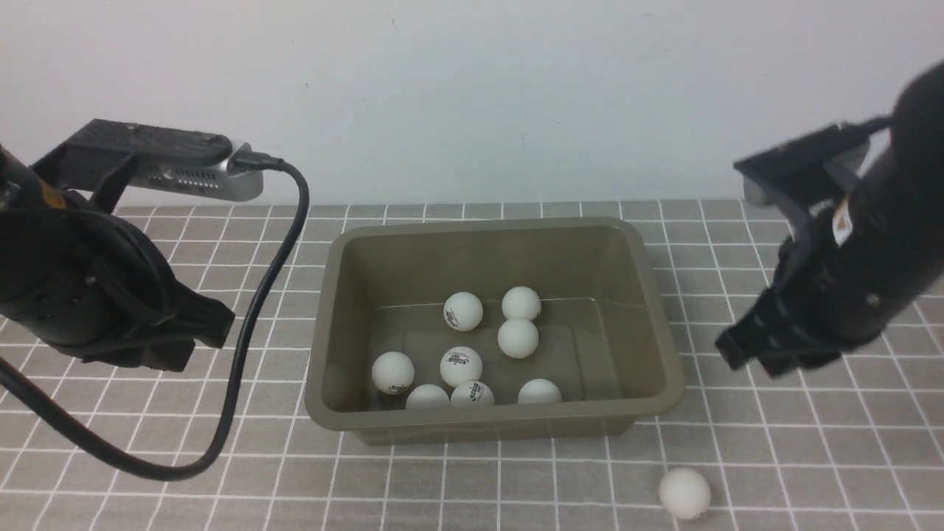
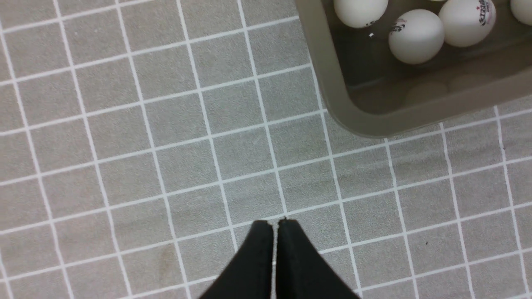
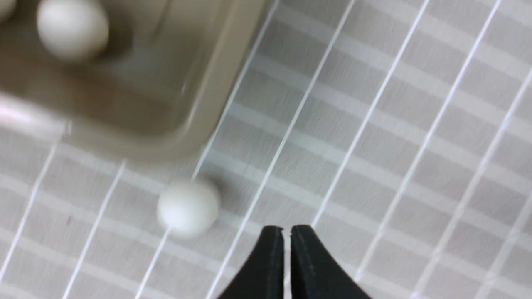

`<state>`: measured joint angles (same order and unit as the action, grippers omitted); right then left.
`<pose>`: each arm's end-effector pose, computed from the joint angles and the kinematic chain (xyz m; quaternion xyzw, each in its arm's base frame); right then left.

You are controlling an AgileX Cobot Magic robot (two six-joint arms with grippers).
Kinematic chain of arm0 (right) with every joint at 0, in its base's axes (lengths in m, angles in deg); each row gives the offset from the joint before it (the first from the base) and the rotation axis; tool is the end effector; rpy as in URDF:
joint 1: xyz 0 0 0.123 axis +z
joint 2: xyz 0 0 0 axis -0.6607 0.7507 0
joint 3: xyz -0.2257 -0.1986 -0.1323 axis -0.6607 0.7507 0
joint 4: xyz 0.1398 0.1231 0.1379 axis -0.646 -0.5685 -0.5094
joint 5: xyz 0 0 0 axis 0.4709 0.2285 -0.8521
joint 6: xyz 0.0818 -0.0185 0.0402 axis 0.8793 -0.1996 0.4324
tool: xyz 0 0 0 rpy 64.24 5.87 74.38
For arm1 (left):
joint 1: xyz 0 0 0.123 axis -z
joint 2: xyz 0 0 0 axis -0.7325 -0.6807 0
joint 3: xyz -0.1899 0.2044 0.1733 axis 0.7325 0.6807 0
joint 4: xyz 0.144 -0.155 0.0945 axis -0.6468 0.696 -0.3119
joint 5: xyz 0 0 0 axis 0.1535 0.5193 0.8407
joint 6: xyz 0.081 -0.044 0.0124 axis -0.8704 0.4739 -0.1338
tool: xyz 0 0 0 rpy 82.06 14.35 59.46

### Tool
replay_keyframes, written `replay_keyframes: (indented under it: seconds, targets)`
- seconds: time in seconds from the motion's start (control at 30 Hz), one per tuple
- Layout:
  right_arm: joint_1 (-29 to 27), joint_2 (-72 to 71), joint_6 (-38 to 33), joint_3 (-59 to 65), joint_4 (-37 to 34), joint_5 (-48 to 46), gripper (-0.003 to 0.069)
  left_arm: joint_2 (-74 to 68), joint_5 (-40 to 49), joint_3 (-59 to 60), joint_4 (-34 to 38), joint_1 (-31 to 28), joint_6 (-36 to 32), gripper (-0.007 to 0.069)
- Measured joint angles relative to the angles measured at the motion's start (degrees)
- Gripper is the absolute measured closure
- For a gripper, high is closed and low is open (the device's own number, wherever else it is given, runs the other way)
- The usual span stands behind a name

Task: Put the table tennis balls into the box on the grey coffee tablecloth.
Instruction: 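Reach for and grasp a ping pong ball on the table, then release the ping pong ball into the bin and lift the gripper away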

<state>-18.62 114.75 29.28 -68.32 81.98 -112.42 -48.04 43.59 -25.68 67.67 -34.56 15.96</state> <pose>0.2297 0.0963 0.3197 -0.1650 0.9829 0.0185 0.0793 0.2011 -0.0529 0.3670 0.1081 0.9757 -0.0634 0.1799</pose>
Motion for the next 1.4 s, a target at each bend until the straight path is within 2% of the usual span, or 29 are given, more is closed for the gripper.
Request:
replay_keyframes:
  seconds: [0.1, 0.2, 0.27, 0.37, 0.43, 0.5, 0.57, 0.6, 0.63, 0.67, 0.7, 0.83, 0.93, 0.97, 1.13, 1.23, 1.27, 1.4]
  targets:
    - [0.0, 0.2, -0.9, 5.2, -4.1, 4.8, 0.0622, 0.0, -0.3, 0.3, 0.4, 0.0, -0.2, 0.0629]
    - [0.0, 1.8, -3.7, 11.1, -11.0, 13.1, 0.0508, 0.0, -0.5, 0.4, 0.6, 0.0, -0.3, 0.0629]
    - [0.0, 3.3, -4.7, 12.4, -13.9, 17.3, 0.0402, 0.0, -0.6, 0.4, 0.9, 0.0, -0.4, 0.0629]
    - [0.0, 6.6, -5.6, 12.8, -15.8, 21.9, 0.0242, 0.0, -0.6, 0.4, 1.3, 0.0, -0.4, 0.0629]
    - [0.0, 9.2, -5.7, 12.8, -16.0, 23.7, 0.0160, 0.0, -0.6, 0.4, 1.3, 0.0, -0.4, 0.0629]
    - [0.0, 11.3, -5.7, 12.8, -16.0, 24.0, 0.0121, 0.0, -0.6, 0.4, 1.4, 0.0, -0.4, 0.0629]
    - [0.0, 13.5, -5.8, 12.8, -16.0, 24.0, 0.0121, 0.0, -0.6, 0.4, 1.5, 0.0, -0.5, 0.0629]
    - [0.0, 14.1, -5.9, 12.9, -16.0, 23.7, 0.0146, 0.0, -0.6, 0.4, 1.5, 0.0, -0.5, 0.0629]
    - [0.0, 14.7, -5.9, 12.9, -15.4, 23.1, 0.0237, 0.0, -0.6, 0.4, 1.5, 0.0, -0.5, 0.0629]
    - [0.0, 14.6, -5.9, 12.9, -15.3, 23.0, 0.0237, 0.0, -0.6, 0.4, 1.5, 0.0, -0.5, 0.0629]
    - [0.0, 14.6, -5.9, 12.8, -14.9, 22.1, 0.0316, 0.0, -0.6, 0.4, 1.5, 0.0, -0.5, 0.0629]
    - [0.0, 10.5, -5.6, 9.7, -13.9, 15.8, 0.0295, 0.0, -0.6, 0.4, 1.6, 0.0, -0.5, 0.0629]
    - [0.0, 6.8, -5.6, 5.9, -15.9, 14.0, 0.0295, 0.0, -0.6, 0.4, 1.6, 0.0, -0.5, 0.0629]
    - [0.0, 4.6, -6.5, 1.8, -18.7, 14.0, 0.0295, 0.0, -0.6, 0.4, 1.8, 0.0, -0.5, 0.0629]
    - [0.0, 6.5, -11.9, -8.2, -22.8, 16.1, 0.0295, 0.0, -0.6, 0.4, 2.8, 0.0, -0.5, 0.0629]
    - [0.0, 11.1, -12.0, -13.7, -22.9, 12.7, 0.0287, 0.0, -0.5, 0.4, 3.1, 0.0, -0.5, 0.0629]
    - [0.0, 12.1, -12.0, -15.0, -22.6, 11.7, 0.0275, 0.0, -0.5, 0.4, 3.1, 0.0, -0.5, 0.0629]
    - [0.0, 15.6, -10.9, -18.3, -20.1, 10.3, 0.0139, 0.0, -0.5, 0.4, 3.3, 0.0, -0.5, 0.0629]
